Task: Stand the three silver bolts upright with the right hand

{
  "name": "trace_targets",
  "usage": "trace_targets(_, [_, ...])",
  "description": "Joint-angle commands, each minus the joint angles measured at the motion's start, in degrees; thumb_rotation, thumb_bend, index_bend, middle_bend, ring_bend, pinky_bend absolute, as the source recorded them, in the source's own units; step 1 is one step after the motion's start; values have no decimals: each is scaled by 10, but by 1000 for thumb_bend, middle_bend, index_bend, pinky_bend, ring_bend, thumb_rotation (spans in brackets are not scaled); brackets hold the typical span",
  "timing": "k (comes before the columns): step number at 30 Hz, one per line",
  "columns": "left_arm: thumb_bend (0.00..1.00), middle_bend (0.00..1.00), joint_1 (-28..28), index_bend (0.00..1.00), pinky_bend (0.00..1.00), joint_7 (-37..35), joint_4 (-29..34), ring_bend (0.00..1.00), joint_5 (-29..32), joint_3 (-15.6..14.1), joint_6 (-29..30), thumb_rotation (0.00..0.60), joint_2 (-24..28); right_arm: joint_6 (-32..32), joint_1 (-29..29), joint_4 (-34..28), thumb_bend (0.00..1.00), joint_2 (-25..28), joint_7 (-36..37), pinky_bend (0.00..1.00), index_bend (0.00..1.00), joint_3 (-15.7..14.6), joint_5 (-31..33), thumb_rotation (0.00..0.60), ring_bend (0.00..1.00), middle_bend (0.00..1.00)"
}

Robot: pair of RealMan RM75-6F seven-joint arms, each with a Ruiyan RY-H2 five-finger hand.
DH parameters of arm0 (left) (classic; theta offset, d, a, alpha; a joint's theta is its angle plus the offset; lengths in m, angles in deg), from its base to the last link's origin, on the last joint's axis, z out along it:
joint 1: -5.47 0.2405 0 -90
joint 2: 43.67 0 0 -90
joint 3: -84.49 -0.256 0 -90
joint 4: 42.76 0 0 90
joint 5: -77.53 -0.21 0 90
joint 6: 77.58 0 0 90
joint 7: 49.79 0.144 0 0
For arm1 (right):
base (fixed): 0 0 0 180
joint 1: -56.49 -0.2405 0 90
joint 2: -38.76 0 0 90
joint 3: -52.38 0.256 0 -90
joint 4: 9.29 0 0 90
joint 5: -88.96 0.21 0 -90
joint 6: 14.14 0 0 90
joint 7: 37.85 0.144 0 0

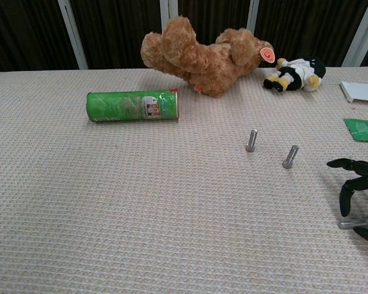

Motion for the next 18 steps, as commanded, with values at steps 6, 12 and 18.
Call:
trace_targets(6, [238,59,0,103,76,3,0,0,-1,-1,0,600,-1,-4,-3,4,377,-4,-5,0,515,1,11,600,0,0])
trace_targets(12, [238,59,0,103,76,3,-1,0,-1,0,0,600,-1,-6,-5,3,378,-4,-10,0,518,0,20,600,0,0])
trace_targets(18, [238,59,0,103,76,3,0,0,-2,0,2,600,-1,-8,-7,3,377,-5,-12,0,529,0,27,600,0,0])
